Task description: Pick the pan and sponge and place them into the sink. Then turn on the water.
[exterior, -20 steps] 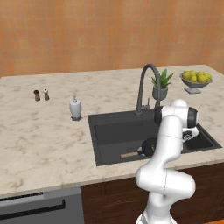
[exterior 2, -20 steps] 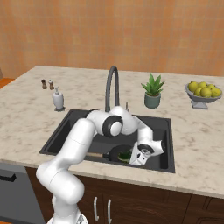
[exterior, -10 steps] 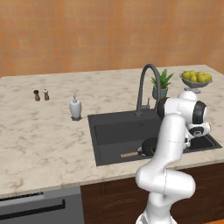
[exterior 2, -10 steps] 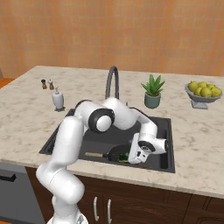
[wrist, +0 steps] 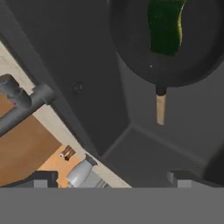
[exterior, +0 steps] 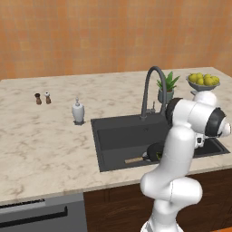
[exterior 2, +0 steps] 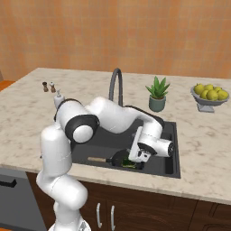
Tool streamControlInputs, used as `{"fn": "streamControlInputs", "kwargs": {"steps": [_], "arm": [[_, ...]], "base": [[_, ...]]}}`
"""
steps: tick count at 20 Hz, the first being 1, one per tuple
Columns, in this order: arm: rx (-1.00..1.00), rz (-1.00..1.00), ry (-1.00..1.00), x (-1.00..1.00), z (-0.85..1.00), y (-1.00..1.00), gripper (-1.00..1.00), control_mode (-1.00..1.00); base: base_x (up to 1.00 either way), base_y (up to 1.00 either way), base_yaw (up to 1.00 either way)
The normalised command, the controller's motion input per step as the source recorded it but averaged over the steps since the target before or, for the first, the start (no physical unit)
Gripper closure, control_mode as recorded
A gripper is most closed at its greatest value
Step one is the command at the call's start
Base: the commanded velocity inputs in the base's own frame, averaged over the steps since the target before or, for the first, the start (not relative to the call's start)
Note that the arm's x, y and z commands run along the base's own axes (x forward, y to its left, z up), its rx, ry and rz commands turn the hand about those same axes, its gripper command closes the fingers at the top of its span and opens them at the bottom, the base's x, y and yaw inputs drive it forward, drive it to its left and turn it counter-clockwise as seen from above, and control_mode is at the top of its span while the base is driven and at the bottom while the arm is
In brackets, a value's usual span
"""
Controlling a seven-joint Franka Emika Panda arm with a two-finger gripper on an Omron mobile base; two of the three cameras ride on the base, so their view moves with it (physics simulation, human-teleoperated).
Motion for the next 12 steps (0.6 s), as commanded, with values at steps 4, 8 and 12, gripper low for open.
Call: {"fn": "streamControlInputs", "kwargs": {"steps": [4,8,12], "arm": [[0.15,-0.08,0.00,-0.18,0.83,0.00,-1.00,-1.00],[0.15,-0.03,-0.04,-0.16,0.70,0.00,-1.00,-1.00],[0.13,-0.01,-0.03,-0.13,0.53,0.00,-1.00,-1.00]], "base": [[0.00,0.00,0.00],[0.00,0.00,0.00],[0.00,0.00,0.00]]}}
